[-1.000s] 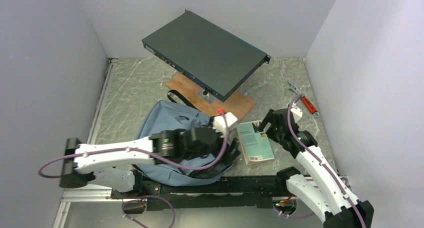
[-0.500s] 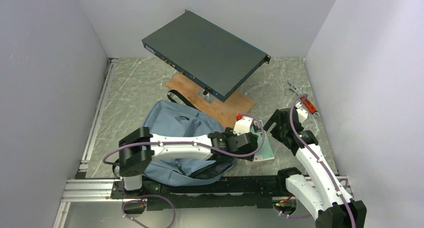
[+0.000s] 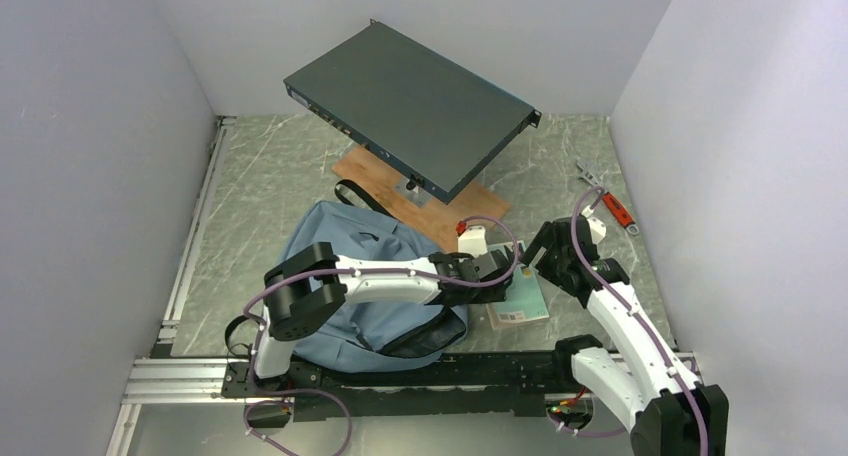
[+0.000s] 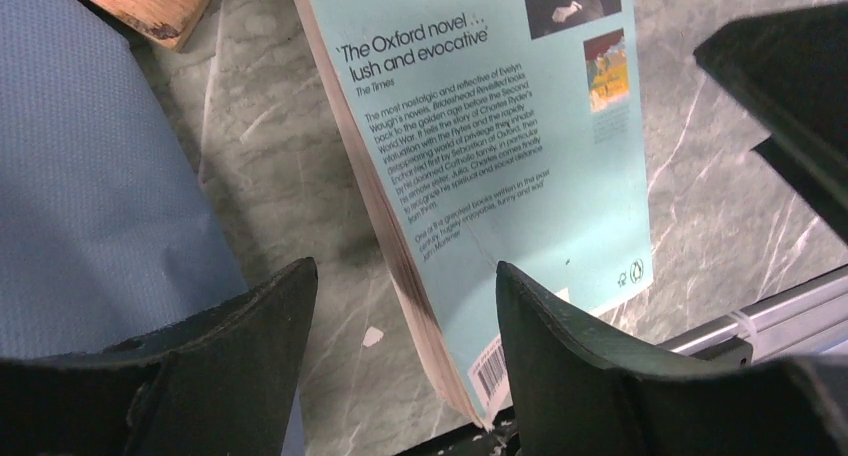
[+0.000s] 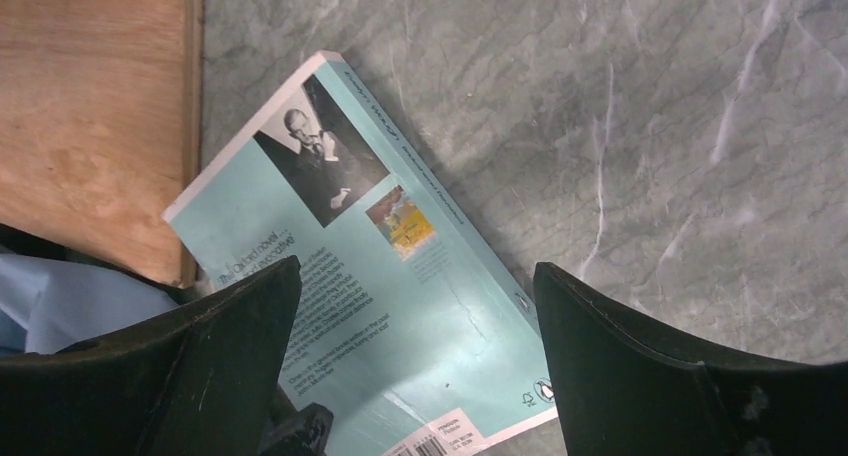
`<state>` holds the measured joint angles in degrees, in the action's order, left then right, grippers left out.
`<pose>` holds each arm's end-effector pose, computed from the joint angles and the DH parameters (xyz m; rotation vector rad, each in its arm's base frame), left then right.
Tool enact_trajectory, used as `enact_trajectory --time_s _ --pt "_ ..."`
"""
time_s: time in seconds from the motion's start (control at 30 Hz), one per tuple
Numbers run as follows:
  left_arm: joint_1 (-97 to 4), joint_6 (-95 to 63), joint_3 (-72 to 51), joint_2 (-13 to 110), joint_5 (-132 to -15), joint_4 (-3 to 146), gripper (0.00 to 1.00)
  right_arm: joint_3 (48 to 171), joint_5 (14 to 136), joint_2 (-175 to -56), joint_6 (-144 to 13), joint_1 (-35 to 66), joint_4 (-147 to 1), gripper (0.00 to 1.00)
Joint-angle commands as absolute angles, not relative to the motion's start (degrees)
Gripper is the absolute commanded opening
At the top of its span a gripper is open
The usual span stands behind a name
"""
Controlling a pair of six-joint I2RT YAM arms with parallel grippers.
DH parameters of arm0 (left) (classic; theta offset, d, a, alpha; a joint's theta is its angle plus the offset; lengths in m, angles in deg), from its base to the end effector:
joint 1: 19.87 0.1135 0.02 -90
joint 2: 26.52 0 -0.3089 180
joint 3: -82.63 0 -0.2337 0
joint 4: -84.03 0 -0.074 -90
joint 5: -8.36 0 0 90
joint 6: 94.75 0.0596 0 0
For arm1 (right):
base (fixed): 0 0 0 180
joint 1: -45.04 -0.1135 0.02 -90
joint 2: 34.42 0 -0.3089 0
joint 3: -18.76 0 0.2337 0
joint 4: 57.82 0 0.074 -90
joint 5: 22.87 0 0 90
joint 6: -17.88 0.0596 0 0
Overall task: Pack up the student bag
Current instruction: Pick up the book from the center of the board.
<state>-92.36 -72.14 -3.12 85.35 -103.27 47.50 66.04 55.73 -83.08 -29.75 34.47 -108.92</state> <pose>0.1514 -0.4069 0.2245 -0.0434 2.5212 -0.5998 0.1302 0.0123 0.2348 0.7561 2.3490 0.1530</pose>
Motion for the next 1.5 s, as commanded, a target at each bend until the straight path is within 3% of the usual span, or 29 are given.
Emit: enact_trajectory --time_s 0.0,0.43,0.73,0.87,0.9,1.27,1.47 --pt "-91.2 -75.3 -3.5 86.8 -100.4 51.0 0.7 64.7 57.2 -84.2 -30.2 34.8 -105.9 0.88" --pt "-90.0 -76.4 -4.9 89.0 -94.5 56.8 0.6 61.8 62.0 -85.3 -30.2 34.9 -103.3 0.78" --pt "-89.1 -73.6 -6.8 86.9 -94.0 58.7 0.31 60.1 66.6 -84.6 -30.2 34.9 -102.2 0.75" --pt "-88.5 -70.4 -8.3 84.6 -93.8 59.5 0.03 59.7 71.6 -82.2 -30.0 34.9 -101.7 0.74" --pt "-88.3 -69.4 -8.7 84.1 -93.9 59.6 0.0 59.3 72.3 -81.4 -29.9 34.8 -101.4 0.75" --pt "-86.7 -60.8 -14.4 76.9 -93.2 64.2 0.0 60.7 65.9 -80.9 -29.3 34.8 -103.9 0.79" --pt "-84.4 -61.9 -18.4 73.9 -87.0 68.6 0.0 58.9 70.8 -80.9 -29.3 34.9 -100.4 0.95"
